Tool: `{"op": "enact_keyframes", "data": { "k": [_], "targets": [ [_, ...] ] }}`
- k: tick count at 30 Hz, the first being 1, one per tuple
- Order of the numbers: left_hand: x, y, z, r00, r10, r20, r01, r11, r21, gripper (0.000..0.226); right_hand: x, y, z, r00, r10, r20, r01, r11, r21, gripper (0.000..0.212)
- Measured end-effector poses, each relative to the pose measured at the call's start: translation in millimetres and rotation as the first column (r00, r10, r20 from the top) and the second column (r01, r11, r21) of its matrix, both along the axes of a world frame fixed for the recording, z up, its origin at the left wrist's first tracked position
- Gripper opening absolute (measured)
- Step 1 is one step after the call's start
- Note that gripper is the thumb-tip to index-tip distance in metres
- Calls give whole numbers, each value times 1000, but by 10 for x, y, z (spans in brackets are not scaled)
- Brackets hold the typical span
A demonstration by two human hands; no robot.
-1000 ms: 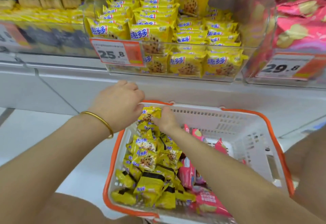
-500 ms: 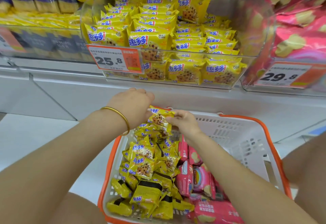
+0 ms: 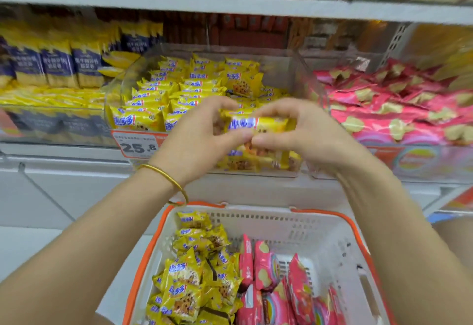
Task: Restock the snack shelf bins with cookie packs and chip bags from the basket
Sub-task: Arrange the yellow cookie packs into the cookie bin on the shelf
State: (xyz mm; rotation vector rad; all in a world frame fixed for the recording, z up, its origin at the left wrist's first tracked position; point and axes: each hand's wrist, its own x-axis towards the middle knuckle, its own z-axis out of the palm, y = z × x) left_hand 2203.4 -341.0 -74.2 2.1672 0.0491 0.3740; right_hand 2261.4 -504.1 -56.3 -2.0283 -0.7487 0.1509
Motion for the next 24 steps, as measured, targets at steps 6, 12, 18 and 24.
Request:
{"op": "enact_keyframes", "data": {
  "k": [6, 12, 18, 24],
  "targets": [
    [171, 186, -77, 940, 93, 329, -291, 722, 627, 52, 825, 486, 184, 860, -368, 353, 423, 901, -93, 38],
    [229, 280, -278, 979, 135, 150, -202, 643, 739, 59, 1509, 898, -177, 862, -413, 295, 487, 835, -255, 45],
    [273, 355, -309, 979, 151, 134, -199, 628, 753, 56, 1800, 1046, -285, 873, -306, 381, 402, 893, -203, 44],
    [307, 365, -347, 979, 145, 141, -200, 610, 767, 55, 1712, 1021, -293, 763, -202, 614, 501, 785, -364, 43]
  ]
}}
